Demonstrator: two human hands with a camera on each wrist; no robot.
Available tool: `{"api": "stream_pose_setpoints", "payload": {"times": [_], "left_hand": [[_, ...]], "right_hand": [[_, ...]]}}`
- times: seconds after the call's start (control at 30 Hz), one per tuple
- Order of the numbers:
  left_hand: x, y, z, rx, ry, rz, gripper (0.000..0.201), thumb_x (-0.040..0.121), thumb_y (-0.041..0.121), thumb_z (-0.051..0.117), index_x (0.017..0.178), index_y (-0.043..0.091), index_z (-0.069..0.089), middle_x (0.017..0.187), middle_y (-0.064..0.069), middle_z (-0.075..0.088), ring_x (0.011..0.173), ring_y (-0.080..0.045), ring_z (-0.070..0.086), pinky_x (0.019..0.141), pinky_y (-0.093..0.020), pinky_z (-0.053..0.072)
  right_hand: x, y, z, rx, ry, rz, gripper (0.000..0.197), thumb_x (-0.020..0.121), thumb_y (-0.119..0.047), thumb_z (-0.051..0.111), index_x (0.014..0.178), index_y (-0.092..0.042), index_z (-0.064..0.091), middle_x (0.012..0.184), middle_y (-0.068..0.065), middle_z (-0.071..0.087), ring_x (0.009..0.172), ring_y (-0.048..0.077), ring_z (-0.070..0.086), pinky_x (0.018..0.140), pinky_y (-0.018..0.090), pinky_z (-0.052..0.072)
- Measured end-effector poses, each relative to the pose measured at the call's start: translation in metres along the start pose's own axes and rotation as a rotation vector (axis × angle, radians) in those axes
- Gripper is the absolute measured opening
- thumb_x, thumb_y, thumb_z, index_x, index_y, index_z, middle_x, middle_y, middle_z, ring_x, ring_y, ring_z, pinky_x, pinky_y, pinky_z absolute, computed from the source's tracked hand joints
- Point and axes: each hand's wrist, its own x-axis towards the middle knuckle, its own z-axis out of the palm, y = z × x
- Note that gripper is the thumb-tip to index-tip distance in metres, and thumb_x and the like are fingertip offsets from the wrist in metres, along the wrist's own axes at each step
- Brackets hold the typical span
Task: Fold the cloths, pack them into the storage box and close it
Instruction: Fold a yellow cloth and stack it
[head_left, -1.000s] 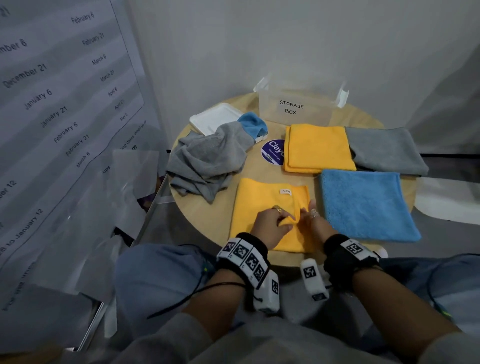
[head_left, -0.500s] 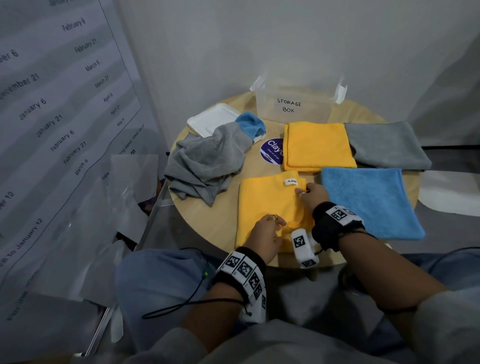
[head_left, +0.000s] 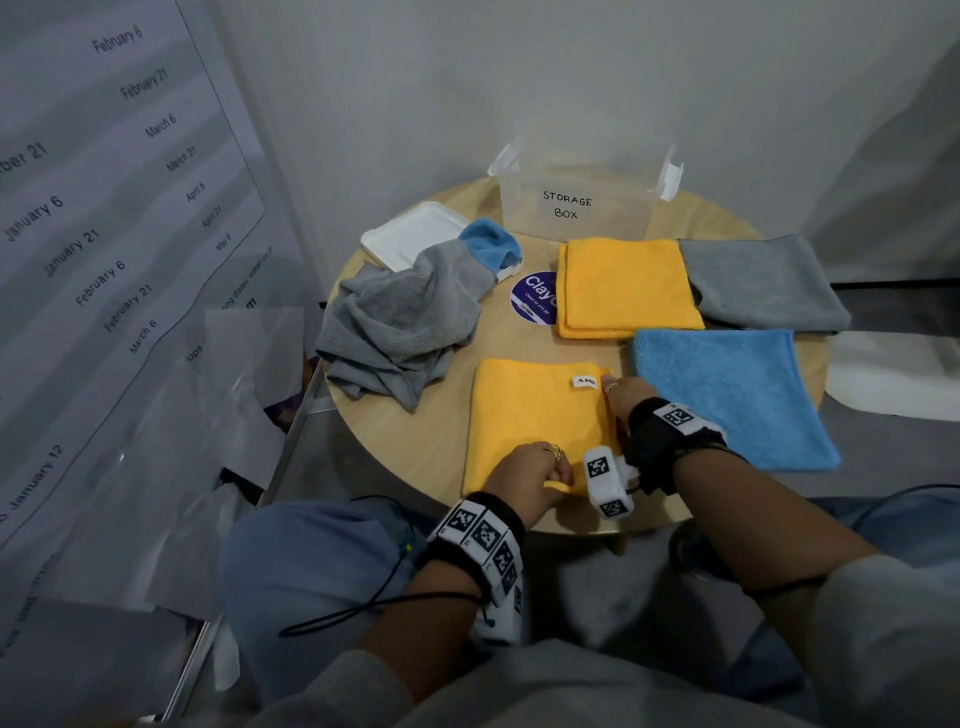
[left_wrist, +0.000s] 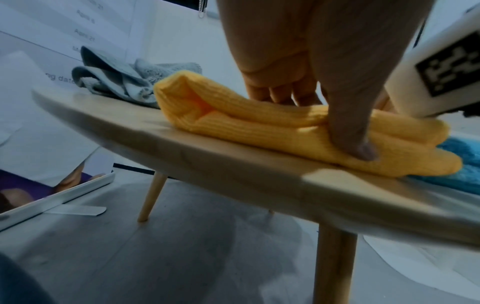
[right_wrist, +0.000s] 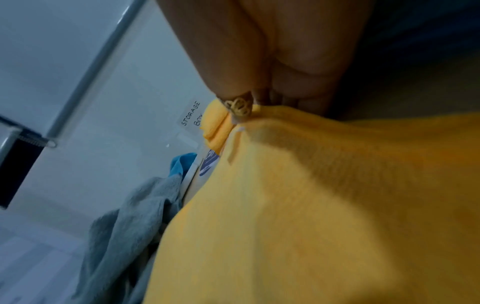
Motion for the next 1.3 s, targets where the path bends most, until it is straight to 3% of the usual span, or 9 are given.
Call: {"api": "stream_pose_setpoints", "payload": {"times": [0.17, 0.4, 0.57, 0.63, 0.8, 0.93, 1.1, 1.23, 1.3], "left_hand": [[0.002, -0.007, -0.005, 0.002, -0.016, 0.001, 0.012, 0.074, 0.015, 0.074, 0.084, 0.012, 0.068, 0.089, 0.000, 0.057, 0.086, -0.014, 0.054, 0.079, -0.026, 0.044], [0.006, -0.005, -0.007, 0.042, -0.170, 0.013, 0.033, 0.070, 0.036, 0.079, 0.091, 0.015, 0.064, 0.131, -0.001, 0.043, 0.120, -0.017, 0.036, 0.104, -0.031, 0.033], [0.040, 0.016, -0.028, -0.246, 0.296, -0.203, 0.024, 0.094, 0.017, 0.051, 0.115, 0.010, 0.060, 0.113, -0.009, 0.063, 0.097, -0.023, 0.062, 0.080, -0.026, 0.047], [0.058, 0.018, -0.037, -0.371, 0.440, -0.262, 0.030, 0.093, 0.024, 0.054, 0.116, 0.005, 0.060, 0.106, -0.012, 0.068, 0.094, -0.026, 0.065, 0.083, -0.032, 0.052], [0.082, 0.014, -0.050, -0.452, 0.445, -0.394, 0.043, 0.077, 0.047, 0.070, 0.103, 0.012, 0.066, 0.085, -0.009, 0.072, 0.084, -0.022, 0.068, 0.079, -0.038, 0.057], [0.080, 0.010, -0.053, -0.288, 0.528, -0.290, 0.025, 0.087, 0.026, 0.064, 0.098, 0.006, 0.072, 0.097, -0.010, 0.071, 0.095, -0.022, 0.064, 0.080, -0.022, 0.042], [0.070, 0.017, -0.057, -0.349, 0.665, -0.125, 0.020, 0.088, 0.017, 0.064, 0.097, 0.002, 0.074, 0.090, -0.013, 0.073, 0.088, -0.022, 0.067, 0.078, -0.025, 0.046], [0.070, 0.022, -0.052, -0.268, 0.561, -0.034, 0.024, 0.090, 0.017, 0.061, 0.106, 0.003, 0.071, 0.092, -0.016, 0.072, 0.090, -0.025, 0.066, 0.074, -0.024, 0.043], [0.070, 0.022, -0.052, -0.237, 0.396, -0.046, 0.031, 0.092, 0.017, 0.057, 0.120, 0.003, 0.063, 0.111, -0.016, 0.067, 0.106, -0.026, 0.061, 0.086, -0.027, 0.043]], "right_hand": [[0.001, -0.002, -0.003, 0.042, -0.043, 0.043, 0.048, 0.097, -0.013, 0.042, 0.142, 0.001, 0.030, 0.143, 0.019, 0.040, 0.130, 0.032, 0.043, 0.096, 0.034, 0.044], [0.001, -0.005, -0.005, 0.185, -0.072, 0.029, 0.044, 0.101, -0.029, 0.034, 0.135, -0.002, 0.045, 0.138, 0.019, 0.047, 0.125, 0.034, 0.047, 0.104, 0.038, 0.041], [-0.003, -0.007, 0.000, 0.426, -0.114, -0.047, 0.014, 0.094, -0.023, 0.054, 0.093, -0.013, 0.062, 0.089, 0.011, 0.059, 0.083, 0.024, 0.056, 0.075, 0.035, 0.048], [-0.011, -0.012, -0.003, 0.537, -0.125, -0.116, 0.015, 0.089, -0.020, 0.062, 0.074, -0.017, 0.062, 0.070, 0.004, 0.059, 0.069, 0.021, 0.054, 0.065, 0.031, 0.048], [-0.027, -0.019, -0.009, 0.544, -0.245, -0.253, 0.025, 0.094, -0.015, 0.055, 0.070, -0.014, 0.060, 0.053, -0.003, 0.055, 0.041, 0.004, 0.052, 0.040, 0.015, 0.044], [-0.022, -0.020, -0.011, 0.548, -0.184, -0.297, 0.034, 0.093, -0.016, 0.055, 0.060, -0.015, 0.056, 0.052, -0.001, 0.052, 0.050, 0.012, 0.049, 0.044, 0.018, 0.045], [-0.018, -0.025, -0.012, 0.561, -0.068, -0.340, 0.039, 0.094, -0.015, 0.054, 0.056, -0.010, 0.053, 0.056, 0.006, 0.045, 0.052, 0.017, 0.045, 0.053, 0.025, 0.045], [-0.021, -0.031, -0.009, 0.624, -0.122, -0.336, 0.035, 0.098, -0.016, 0.046, 0.064, -0.013, 0.056, 0.061, 0.006, 0.048, 0.056, 0.017, 0.048, 0.053, 0.025, 0.043], [-0.021, -0.029, -0.011, 0.669, -0.150, -0.296, 0.029, 0.098, -0.025, 0.046, 0.076, -0.012, 0.059, 0.069, 0.006, 0.055, 0.064, 0.019, 0.053, 0.056, 0.026, 0.044]]}}
